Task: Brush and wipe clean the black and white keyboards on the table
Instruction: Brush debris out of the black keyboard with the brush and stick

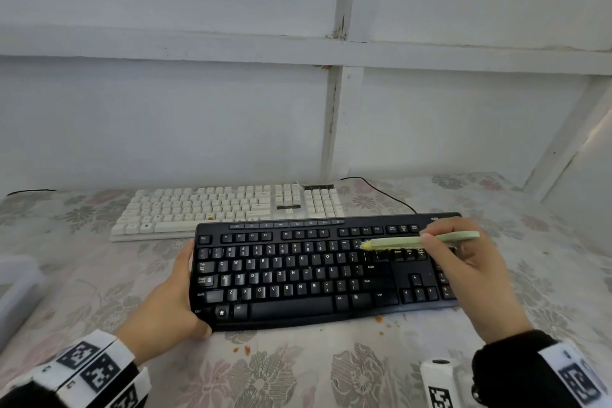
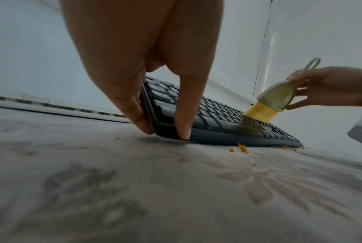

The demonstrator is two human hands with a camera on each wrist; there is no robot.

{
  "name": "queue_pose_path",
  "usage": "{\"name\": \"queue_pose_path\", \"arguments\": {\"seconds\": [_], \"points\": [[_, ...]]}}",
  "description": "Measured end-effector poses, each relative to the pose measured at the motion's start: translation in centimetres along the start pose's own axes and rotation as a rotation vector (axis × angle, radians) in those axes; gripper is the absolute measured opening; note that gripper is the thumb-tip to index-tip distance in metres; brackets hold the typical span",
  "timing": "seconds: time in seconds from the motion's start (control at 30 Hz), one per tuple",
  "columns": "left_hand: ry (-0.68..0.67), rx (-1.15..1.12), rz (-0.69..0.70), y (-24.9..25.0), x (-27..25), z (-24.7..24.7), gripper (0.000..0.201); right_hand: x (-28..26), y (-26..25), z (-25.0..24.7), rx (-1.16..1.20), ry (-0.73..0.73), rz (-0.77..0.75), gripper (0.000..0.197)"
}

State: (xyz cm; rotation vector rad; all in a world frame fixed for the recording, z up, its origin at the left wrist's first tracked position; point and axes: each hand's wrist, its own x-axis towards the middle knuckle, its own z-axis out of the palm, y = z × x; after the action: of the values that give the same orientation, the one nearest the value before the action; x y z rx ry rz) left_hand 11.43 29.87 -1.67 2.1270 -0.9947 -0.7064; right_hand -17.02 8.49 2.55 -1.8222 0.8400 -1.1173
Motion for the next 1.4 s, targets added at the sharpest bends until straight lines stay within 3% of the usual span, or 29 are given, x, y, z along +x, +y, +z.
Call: {"name": "queue_pose_path", "arguments": {"seconds": [0.17,0.27,0.37,0.53,0.67,0.8,0.87,0.9,0.97,1.07,1.2,1.3,1.4], "points": [[0.009,0.012,0.005,0.1,0.0,0.0,0.123,1.2,0.5,-2.7,-0.085,0.163,0.002,0.016],[0.015,0.005,0.005,0.1,0.0,0.1,0.12,1.3,0.9,-3.3,0.036,0.13,0.061,0.001],[0.023,0.003,0.013,0.1,-0.1,0.0,0.12,1.2,1.5,-3.4,0.014,0.087,0.068,0.006],[0.019,0.004,0.015,0.0,-0.1,0.0,0.12,1.3,1.7,-4.7,-0.137,0.17,-0.025,0.021],[0.017,0.0,0.015,0.0,-0.1,0.0,0.12,1.1,2.2,-4.7,-0.094,0.104,0.007,0.012],[0.022,-0.003,0.02,0.0,-0.1,0.0,0.12,1.9,2.3,-6.0,-0.307,0.235,-0.047,0.024],[0.026,-0.005,0.027,-0.1,0.0,0.0,0.12,2.0,2.0,-6.4,-0.215,0.27,-0.032,0.015],[0.027,-0.003,0.03,0.0,0.0,0.1,0.12,1.9,1.8,-6.3,-0.072,0.234,0.003,0.008],[0.032,0.0,0.033,0.0,0.0,0.1,0.119,1.7,2.0,-6.2,0.099,0.123,0.047,0.022],[0.039,-0.011,0.04,0.2,-0.1,0.1,0.118,1.9,2.4,-6.2,0.023,0.063,0.105,0.005],[0.033,-0.016,0.029,0.2,-0.2,0.1,0.118,2.8,3.5,-8.3,-0.105,0.206,0.091,0.008],[0.029,-0.016,0.032,0.2,-0.2,0.1,0.118,2.7,3.3,-8.9,-0.033,0.181,0.07,0.026],[0.026,-0.021,0.035,0.1,-0.1,0.0,0.118,2.6,3.7,-9.0,-0.121,0.172,0.066,0.016]]}}
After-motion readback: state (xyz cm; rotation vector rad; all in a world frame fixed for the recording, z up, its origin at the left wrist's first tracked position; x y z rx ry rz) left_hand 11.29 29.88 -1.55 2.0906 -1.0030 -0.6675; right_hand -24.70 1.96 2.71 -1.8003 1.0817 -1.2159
